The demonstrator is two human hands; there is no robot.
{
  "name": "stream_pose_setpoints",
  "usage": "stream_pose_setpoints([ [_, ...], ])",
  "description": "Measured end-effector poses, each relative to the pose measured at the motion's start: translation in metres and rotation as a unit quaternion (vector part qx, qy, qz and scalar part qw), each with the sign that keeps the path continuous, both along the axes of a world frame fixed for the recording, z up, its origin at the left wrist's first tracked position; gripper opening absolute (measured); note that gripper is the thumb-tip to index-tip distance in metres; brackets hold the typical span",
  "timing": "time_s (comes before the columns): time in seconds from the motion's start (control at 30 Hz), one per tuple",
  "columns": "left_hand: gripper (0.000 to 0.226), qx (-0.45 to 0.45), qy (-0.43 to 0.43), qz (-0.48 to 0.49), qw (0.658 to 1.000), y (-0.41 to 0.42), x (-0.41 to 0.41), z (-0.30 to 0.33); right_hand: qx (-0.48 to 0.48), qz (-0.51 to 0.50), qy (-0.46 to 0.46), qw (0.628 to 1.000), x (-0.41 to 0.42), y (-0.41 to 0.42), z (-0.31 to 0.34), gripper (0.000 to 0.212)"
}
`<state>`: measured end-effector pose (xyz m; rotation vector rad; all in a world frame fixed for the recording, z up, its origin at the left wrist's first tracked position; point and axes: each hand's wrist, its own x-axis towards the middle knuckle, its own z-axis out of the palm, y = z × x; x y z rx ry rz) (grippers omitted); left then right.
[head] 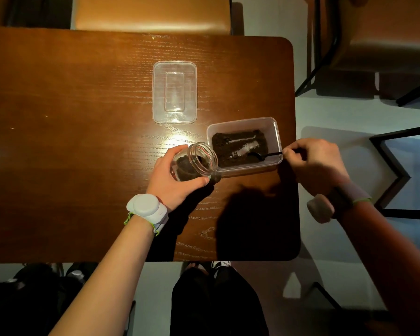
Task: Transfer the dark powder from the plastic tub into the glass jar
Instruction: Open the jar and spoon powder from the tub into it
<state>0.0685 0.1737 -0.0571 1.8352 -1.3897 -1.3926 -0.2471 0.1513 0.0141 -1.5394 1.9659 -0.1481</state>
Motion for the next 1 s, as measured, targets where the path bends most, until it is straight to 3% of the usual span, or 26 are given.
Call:
stream_pose_setpoints([
  [0.17, 0.091, 0.007, -0.001, -0.004, 1.0, -0.001, -0.003, -0.001, 0.021, -0.111, -0.12, 0.986, 0.015, 0.011, -0.018, 0.02],
  [0.3, 0.092, 0.008, 0.0, -0.005, 1.0, -0.001, -0.003, -0.002, -0.023, -0.081, -0.163, 0.983, 0.034, 0.02, -0.032, 0.014],
  [0.5, 0.091, 0.012, 0.016, 0.009, 1.0, -0.002, -0.001, 0.001, 0.03, -0.14, -0.266, 0.953, 0.044, 0.023, -0.031, 0.019],
  [0.63, 0.091, 0.01, 0.017, 0.006, 1.0, -0.002, -0.001, 0.003, 0.071, -0.209, -0.278, 0.935, 0.044, 0.023, -0.031, 0.027],
  [0.83, 0.094, 0.003, 0.016, 0.002, 1.0, -0.005, -0.001, 0.004, 0.125, -0.343, -0.37, 0.854, 0.045, 0.024, -0.039, 0.017],
  [1.0, 0.094, 0.0, 0.017, 0.002, 1.0, -0.007, -0.002, 0.005, 0.143, -0.385, -0.396, 0.821, 0.032, 0.027, -0.036, 0.014],
])
